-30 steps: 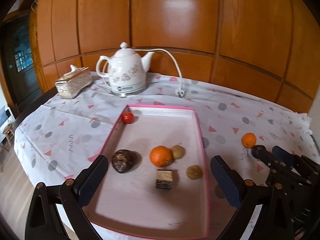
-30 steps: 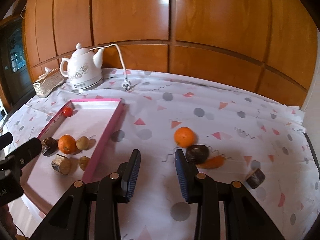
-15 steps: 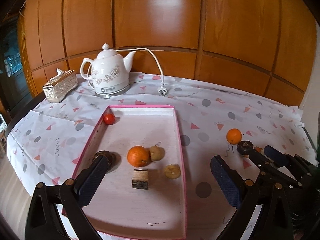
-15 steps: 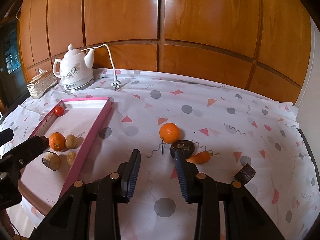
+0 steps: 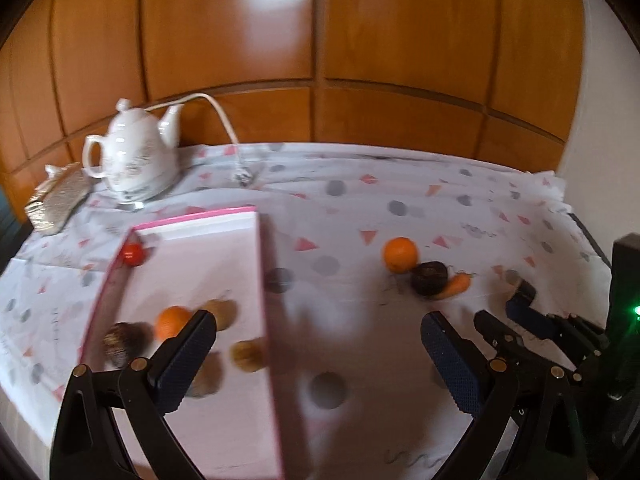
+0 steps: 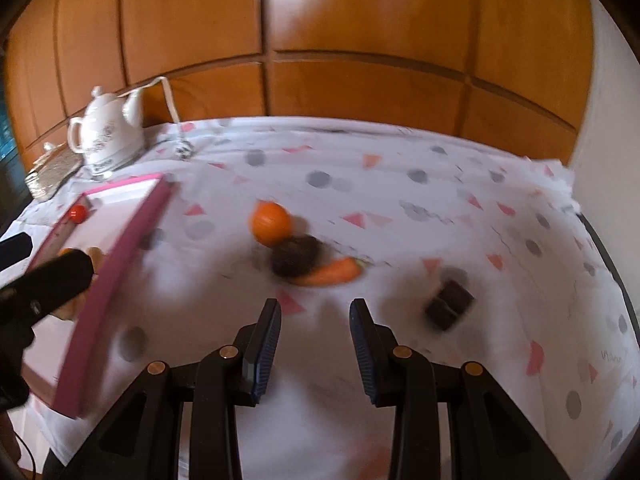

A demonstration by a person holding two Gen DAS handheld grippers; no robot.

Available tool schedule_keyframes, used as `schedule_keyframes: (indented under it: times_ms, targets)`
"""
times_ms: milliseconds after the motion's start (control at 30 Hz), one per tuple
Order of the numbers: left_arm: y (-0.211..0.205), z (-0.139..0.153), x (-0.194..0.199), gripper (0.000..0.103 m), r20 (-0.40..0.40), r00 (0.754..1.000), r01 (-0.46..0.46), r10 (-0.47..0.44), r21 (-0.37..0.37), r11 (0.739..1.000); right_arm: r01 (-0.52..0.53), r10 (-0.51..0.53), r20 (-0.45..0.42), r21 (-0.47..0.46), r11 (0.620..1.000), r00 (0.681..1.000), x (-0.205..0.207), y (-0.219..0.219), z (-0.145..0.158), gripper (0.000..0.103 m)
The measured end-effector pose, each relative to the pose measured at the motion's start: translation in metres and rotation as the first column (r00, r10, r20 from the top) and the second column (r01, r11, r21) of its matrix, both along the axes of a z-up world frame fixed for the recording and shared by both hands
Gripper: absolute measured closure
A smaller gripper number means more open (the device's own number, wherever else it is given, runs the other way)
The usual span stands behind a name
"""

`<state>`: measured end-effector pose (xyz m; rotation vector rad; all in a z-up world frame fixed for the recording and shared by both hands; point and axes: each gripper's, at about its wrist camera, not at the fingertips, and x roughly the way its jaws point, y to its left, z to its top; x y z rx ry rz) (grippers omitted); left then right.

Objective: Organize fruits
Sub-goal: 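Move both open tools from the tray toward the items left on the cloth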

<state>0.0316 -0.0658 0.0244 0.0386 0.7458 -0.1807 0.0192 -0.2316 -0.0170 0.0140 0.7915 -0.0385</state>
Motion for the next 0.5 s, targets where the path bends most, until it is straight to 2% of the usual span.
schedule_keyframes:
  times_ms: [233, 400, 500]
  targets:
    - [-0.027, -0.012, 0.023, 0.0, -0.037, 0.998, 0.045, -0.046, -0.028, 0.999, 0.097, -0.096, -0.026, 0.015, 0.995, 0.995, -0.004, -0.036, -0.011, 0.067]
    - [-0.042, -0.024, 0.038, 0.0, -0.064, 0.996, 0.053, -0.056, -0.038, 0.998, 0.127, -0.127, -0.021, 0.018, 0.992, 0.992, -0.006, -0.049, -0.013, 0.067]
    - [-0.053, -0.035, 0.048, 0.0, -0.109, 0.992, 0.06, -0.063, -0.027, 0.998, 0.134, -0.133, -0.015, 0.019, 0.991, 0.991, -0.008, -0.054, -0.013, 0.067]
